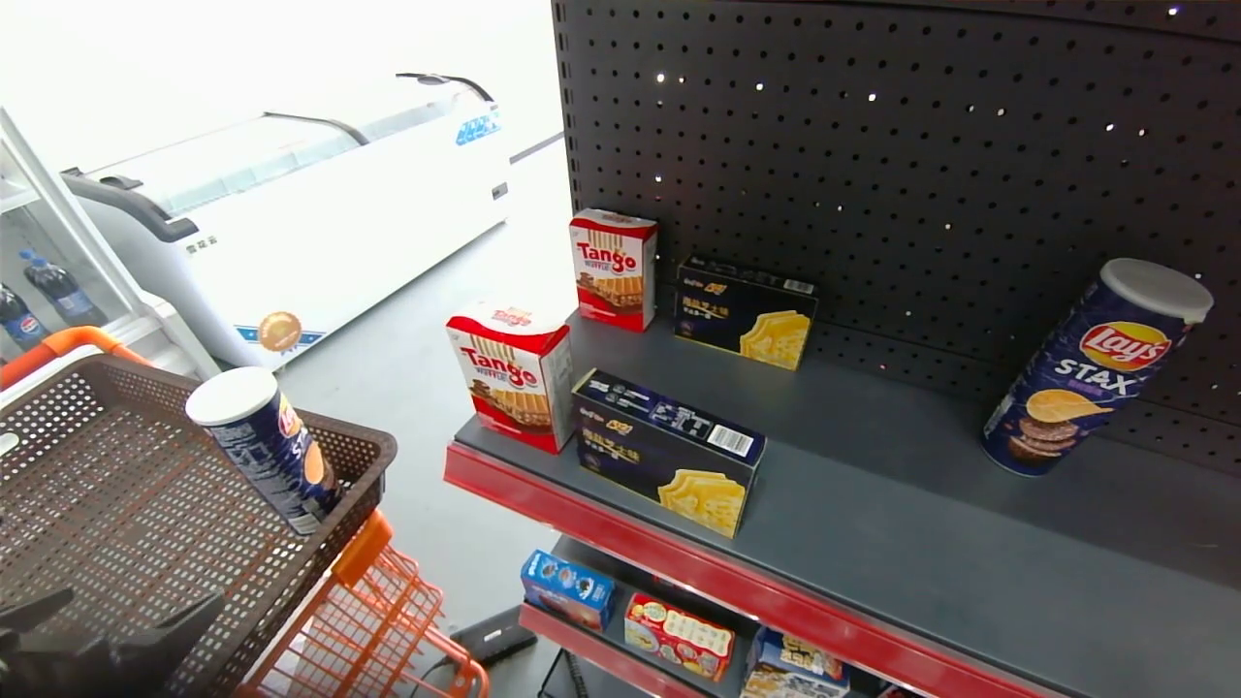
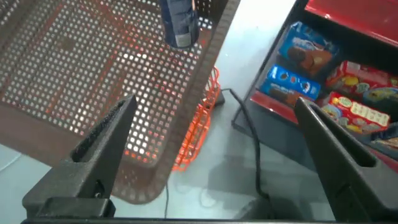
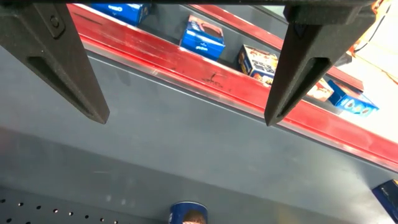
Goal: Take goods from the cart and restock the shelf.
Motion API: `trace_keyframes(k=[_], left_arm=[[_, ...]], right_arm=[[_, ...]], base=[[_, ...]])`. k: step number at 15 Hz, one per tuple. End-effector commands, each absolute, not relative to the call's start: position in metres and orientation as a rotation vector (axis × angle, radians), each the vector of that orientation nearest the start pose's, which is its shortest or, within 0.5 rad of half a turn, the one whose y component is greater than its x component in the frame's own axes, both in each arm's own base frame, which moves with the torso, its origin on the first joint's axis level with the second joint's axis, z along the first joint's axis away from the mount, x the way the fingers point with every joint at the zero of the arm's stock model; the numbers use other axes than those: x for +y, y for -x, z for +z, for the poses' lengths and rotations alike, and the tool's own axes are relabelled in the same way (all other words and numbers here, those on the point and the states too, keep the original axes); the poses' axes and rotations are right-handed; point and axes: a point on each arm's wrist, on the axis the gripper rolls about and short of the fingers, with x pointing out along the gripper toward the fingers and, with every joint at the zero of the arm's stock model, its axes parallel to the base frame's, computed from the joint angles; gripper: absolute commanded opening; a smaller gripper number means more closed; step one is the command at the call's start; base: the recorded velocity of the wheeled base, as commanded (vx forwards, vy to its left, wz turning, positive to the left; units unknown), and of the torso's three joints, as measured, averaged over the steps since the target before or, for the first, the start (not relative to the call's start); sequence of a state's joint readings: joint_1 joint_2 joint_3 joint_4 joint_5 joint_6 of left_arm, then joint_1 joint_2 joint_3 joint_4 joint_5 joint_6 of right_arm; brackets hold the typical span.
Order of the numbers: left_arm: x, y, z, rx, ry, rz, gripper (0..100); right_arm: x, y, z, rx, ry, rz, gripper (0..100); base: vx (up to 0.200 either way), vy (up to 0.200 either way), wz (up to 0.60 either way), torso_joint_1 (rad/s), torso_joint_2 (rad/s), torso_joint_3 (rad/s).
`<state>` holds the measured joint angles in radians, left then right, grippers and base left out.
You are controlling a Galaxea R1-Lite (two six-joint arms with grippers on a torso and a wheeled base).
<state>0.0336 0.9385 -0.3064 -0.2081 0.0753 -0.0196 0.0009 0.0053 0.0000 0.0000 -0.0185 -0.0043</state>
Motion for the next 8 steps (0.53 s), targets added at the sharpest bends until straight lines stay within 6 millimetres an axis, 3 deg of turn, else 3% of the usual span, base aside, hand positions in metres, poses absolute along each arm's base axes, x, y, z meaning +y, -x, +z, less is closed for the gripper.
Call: trace_keyframes(k=[1, 5, 8], left_arm=[[0.01, -0.14, 0.144, 0.486, -0.016, 0.141, 100], [0.033, -0.185, 0.13, 0.402, -0.096, 0.303, 100], [0.037, -0.211, 0.114, 0.332, -0.09, 0.313, 100]], right_arm=[[0.0, 0.022, 0.076, 0.006, 0.005, -0.017, 100], [0.0, 0.022, 0.076, 0.006, 0.005, -0.017, 100], [0.0, 0.022, 0.076, 0.006, 0.005, -0.017, 100]], base=[[0.0, 0.0, 0.0, 0.0, 0.0, 0.0], [0.0, 0.0, 0.0, 0.0, 0.0, 0.0], [0.0, 0.0, 0.0, 0.0, 0.0, 0.0]])
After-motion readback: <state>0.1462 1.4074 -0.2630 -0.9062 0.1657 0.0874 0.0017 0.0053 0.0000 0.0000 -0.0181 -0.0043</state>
